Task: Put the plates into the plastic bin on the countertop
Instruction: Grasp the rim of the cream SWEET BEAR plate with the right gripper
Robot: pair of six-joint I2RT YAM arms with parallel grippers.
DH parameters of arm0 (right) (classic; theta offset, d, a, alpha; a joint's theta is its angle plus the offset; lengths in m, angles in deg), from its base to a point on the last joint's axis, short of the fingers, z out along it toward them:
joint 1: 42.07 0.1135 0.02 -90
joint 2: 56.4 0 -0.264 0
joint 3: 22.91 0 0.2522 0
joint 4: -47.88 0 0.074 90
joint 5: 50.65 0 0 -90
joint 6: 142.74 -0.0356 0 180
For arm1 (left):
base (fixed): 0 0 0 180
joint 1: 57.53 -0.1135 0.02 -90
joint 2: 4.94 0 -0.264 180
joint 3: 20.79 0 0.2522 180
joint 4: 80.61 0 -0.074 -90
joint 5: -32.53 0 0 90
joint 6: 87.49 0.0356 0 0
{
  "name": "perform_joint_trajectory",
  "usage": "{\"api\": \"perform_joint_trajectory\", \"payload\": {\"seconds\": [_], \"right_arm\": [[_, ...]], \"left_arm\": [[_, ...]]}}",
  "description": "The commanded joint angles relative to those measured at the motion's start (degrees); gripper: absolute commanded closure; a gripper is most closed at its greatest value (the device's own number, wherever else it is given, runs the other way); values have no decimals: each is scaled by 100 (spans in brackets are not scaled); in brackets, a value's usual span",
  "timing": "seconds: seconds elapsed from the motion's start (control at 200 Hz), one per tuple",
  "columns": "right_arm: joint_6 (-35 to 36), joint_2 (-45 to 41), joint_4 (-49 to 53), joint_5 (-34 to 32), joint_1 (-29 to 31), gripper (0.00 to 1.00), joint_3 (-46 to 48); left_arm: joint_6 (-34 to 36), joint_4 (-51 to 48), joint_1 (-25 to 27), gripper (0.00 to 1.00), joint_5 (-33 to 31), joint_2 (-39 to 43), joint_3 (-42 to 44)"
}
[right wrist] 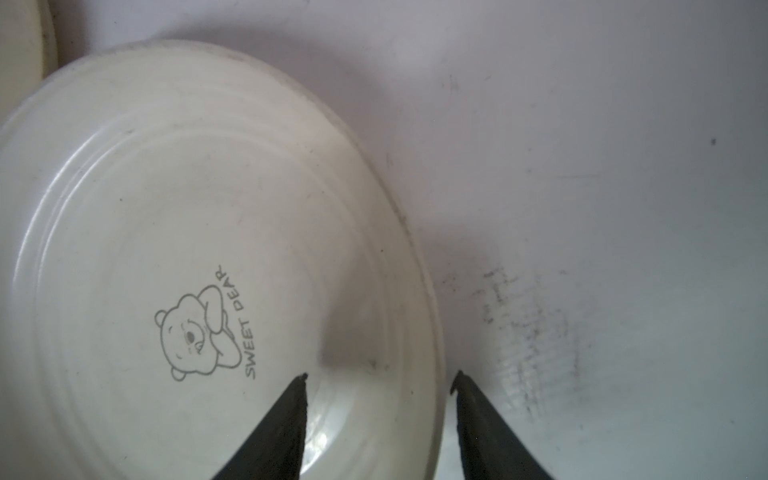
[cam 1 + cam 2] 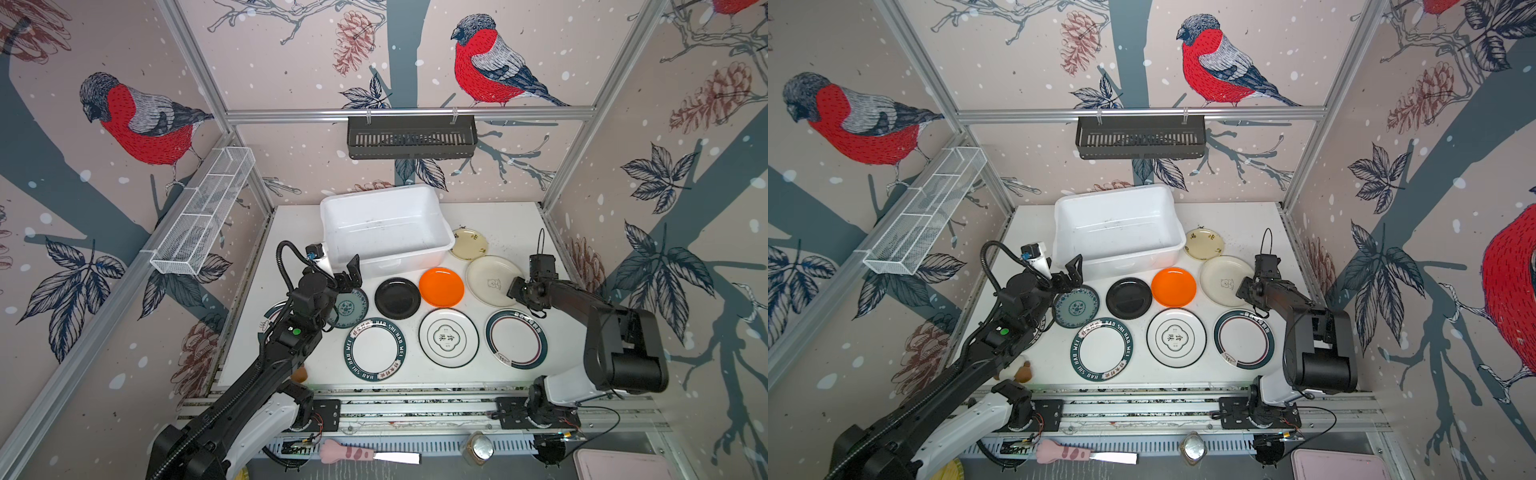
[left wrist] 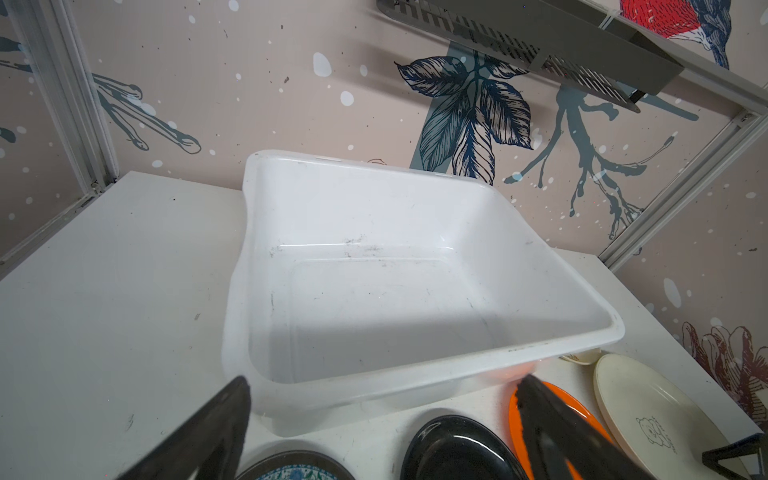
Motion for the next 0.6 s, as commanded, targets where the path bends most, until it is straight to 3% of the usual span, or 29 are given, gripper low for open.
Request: {"api": "perform_joint_trajectory", "payload": {"seconds": [0.0, 0.045, 0.29, 0.37, 0.59], "right_arm": [[-83, 94, -256, -63, -57, 60, -28], [-100, 151, -281, -48, -81, 66, -49], [-231, 321, -406, 111, -151, 73, -67], [-274, 326, -403, 13, -160, 81, -52], [-326, 280, -519, 160, -212, 84, -24]], "left_arm": [[-111, 214, 14, 1, 108, -67, -46], [-124, 224, 14, 1, 103, -107, -46], [-102, 206, 23, 1, 47, -293, -19], [-113, 218, 32, 1, 55, -298, -20], [28, 264, 84, 1, -66, -378, -32]]}}
